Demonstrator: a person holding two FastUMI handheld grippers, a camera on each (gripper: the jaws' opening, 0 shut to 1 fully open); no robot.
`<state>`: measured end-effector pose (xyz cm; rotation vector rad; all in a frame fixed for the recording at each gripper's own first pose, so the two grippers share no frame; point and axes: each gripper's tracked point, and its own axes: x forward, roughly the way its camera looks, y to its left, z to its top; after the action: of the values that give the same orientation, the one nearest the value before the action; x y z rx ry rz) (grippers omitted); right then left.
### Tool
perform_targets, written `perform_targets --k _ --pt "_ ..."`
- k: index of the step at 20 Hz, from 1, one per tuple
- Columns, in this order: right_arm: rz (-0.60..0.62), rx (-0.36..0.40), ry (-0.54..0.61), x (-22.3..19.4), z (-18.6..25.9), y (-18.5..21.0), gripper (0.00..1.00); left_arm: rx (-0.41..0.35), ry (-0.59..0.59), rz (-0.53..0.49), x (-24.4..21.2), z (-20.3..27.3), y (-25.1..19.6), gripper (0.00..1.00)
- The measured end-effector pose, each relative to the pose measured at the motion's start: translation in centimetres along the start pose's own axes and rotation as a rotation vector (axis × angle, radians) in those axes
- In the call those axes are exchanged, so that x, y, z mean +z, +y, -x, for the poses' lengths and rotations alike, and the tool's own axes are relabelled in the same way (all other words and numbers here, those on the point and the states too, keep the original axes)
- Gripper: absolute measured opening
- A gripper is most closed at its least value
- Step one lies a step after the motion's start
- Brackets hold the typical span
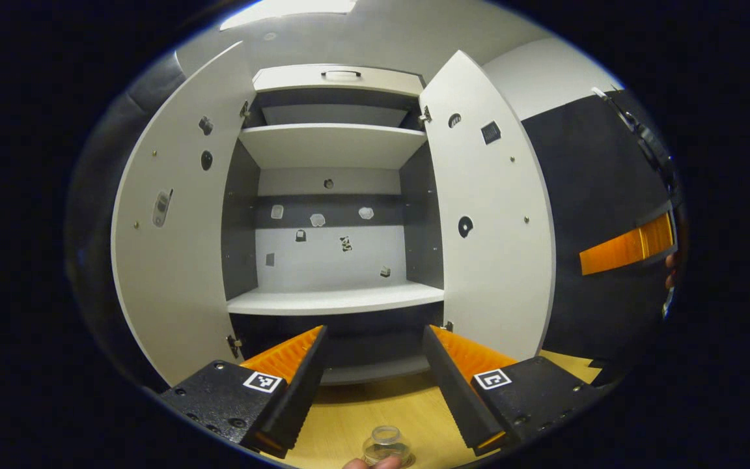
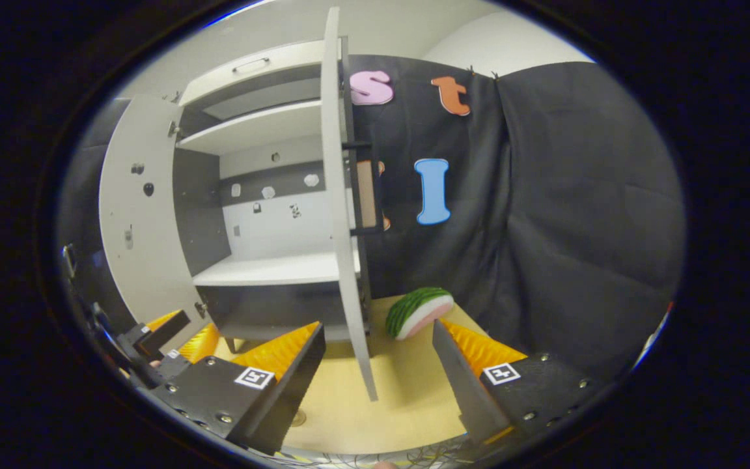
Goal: Grasp the bottle in the cabinet with the left hand and place it on the coaster, then close the right door with the right hand and the left door with the left hand.
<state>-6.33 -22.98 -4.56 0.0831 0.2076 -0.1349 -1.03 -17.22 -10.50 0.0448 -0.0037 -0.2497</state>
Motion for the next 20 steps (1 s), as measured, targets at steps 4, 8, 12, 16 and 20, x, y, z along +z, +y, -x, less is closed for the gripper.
perform_targets --k 4,8,12,16,20 --pt "0.012 0.023 -0.054 3.4 -2.8 -1.8 0.98 0.069 0.021 0.001 1.8 1.4 2.4 0.92" --pt "-0.007 0.07 -0.077 5.3 -5.0 -2.3 1.0 0.146 0.044 0.0 2.3 2.7 4.9 0.91" --pt "-0.006 0.12 -0.089 6.2 -6.3 -1.7 1.0 0.202 0.088 0.015 1.2 3.3 6.5 0.92" --pt "-0.006 0.151 -0.09 6.3 -6.7 -0.9 1.0 0.247 0.113 0.036 0.6 4.4 7.7 0.92" --pt "0.005 0.211 -0.091 6.6 -7.1 0.9 0.98 0.275 0.134 0.031 -0.1 5.4 8.6 0.92"
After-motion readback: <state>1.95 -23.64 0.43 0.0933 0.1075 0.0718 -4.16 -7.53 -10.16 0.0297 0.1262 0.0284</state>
